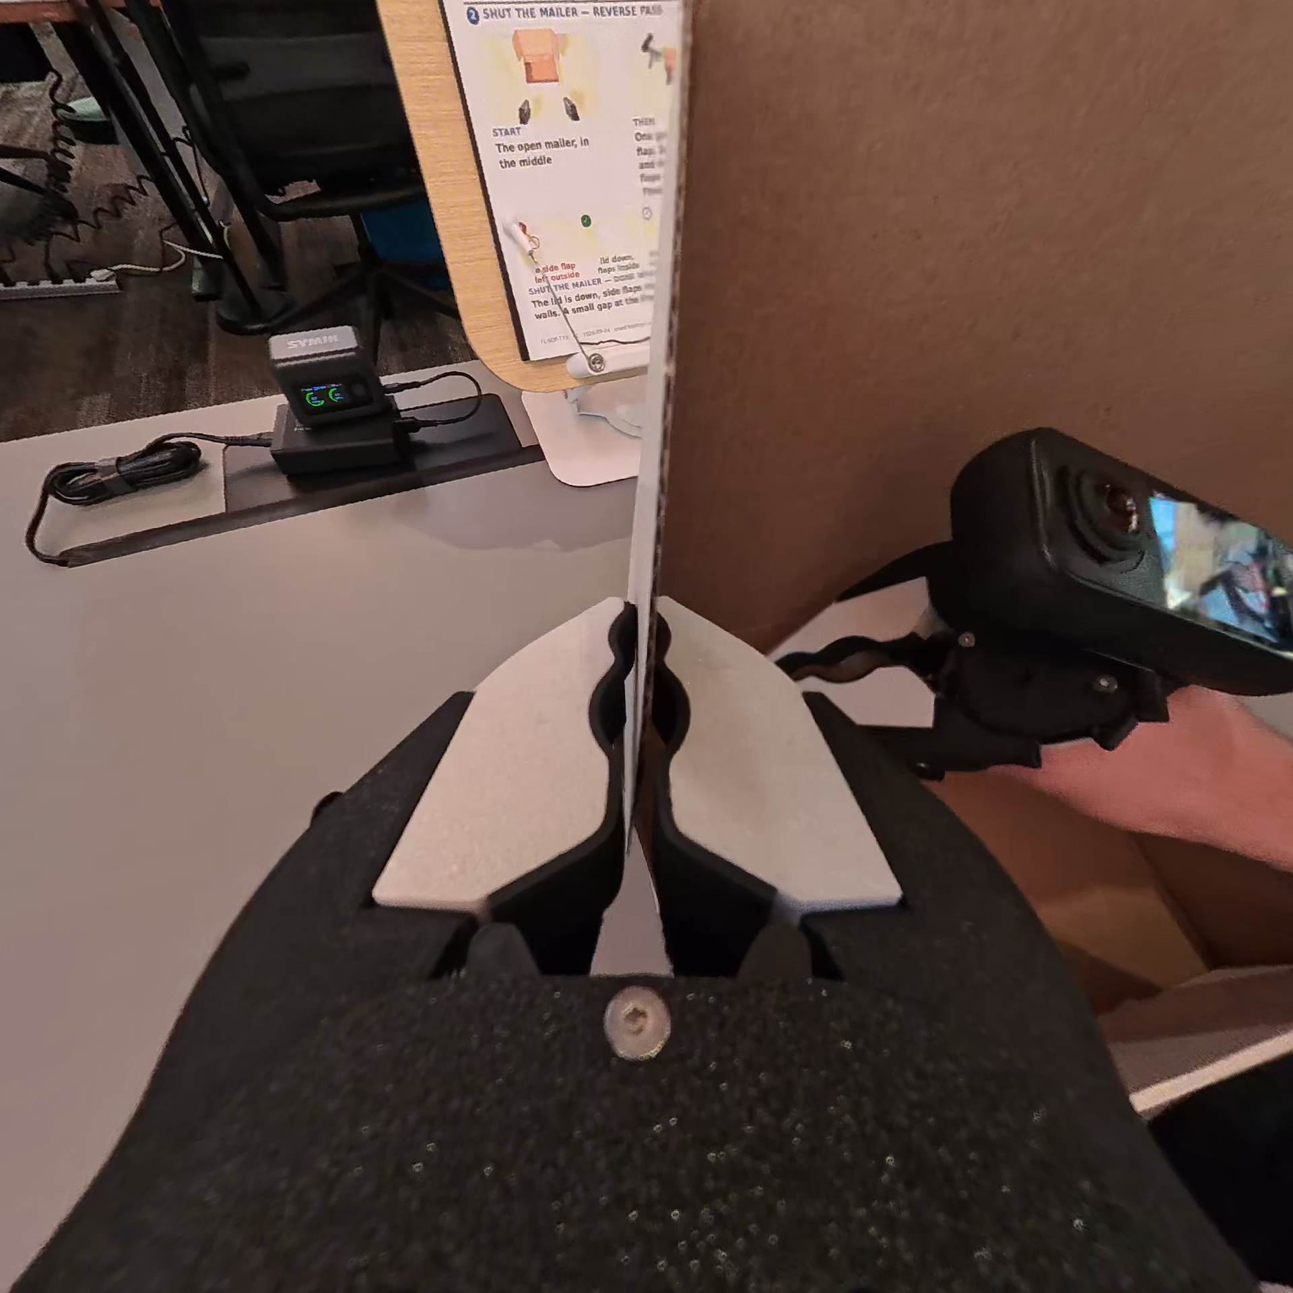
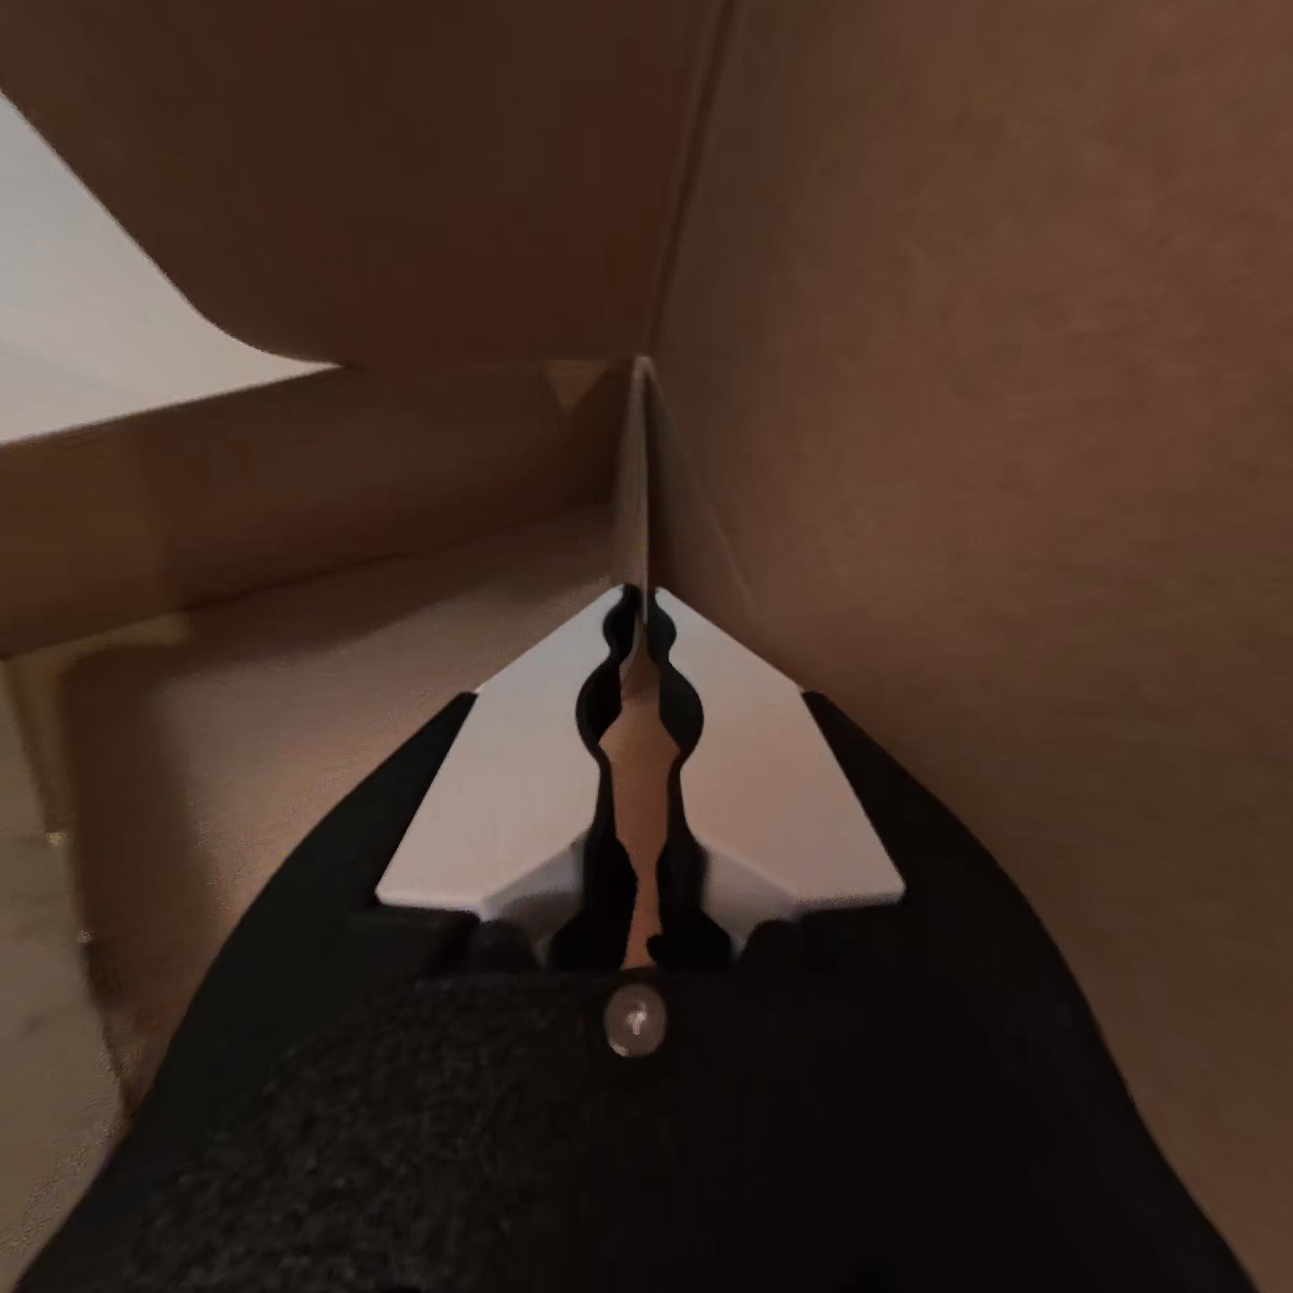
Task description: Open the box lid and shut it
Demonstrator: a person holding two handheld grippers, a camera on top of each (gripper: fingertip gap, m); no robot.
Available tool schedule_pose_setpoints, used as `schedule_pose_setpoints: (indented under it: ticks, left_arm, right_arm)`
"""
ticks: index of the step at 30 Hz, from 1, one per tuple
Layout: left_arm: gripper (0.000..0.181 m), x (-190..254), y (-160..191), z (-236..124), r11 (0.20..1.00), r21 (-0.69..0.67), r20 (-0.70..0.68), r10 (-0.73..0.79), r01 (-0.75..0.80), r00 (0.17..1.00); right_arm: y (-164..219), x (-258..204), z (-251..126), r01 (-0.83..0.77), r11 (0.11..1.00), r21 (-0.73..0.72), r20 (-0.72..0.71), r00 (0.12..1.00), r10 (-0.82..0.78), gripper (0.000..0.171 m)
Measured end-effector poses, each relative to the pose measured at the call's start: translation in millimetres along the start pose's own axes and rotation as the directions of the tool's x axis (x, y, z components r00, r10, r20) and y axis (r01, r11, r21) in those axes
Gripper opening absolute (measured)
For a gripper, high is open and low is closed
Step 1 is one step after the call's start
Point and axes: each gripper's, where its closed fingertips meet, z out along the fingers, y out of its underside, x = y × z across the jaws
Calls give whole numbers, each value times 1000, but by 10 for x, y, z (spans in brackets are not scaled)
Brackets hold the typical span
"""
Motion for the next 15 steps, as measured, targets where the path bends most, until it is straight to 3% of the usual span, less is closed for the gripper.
schedule_pose_setpoints:
  ticks: [8, 15]
  left_arm:
    - [2, 16, -39, 4, 1000, -7, -16, 11, -12, 1000]
    - [2, 116, -7, 47, 998, -46, -6, 42, -42, 999]
  right_arm:
    - [157, 144, -11, 46, 998, -43, 51, 998, -44, 1]
    - [178, 349, -8, 29, 998, -63, -11, 1000, -29, 1]
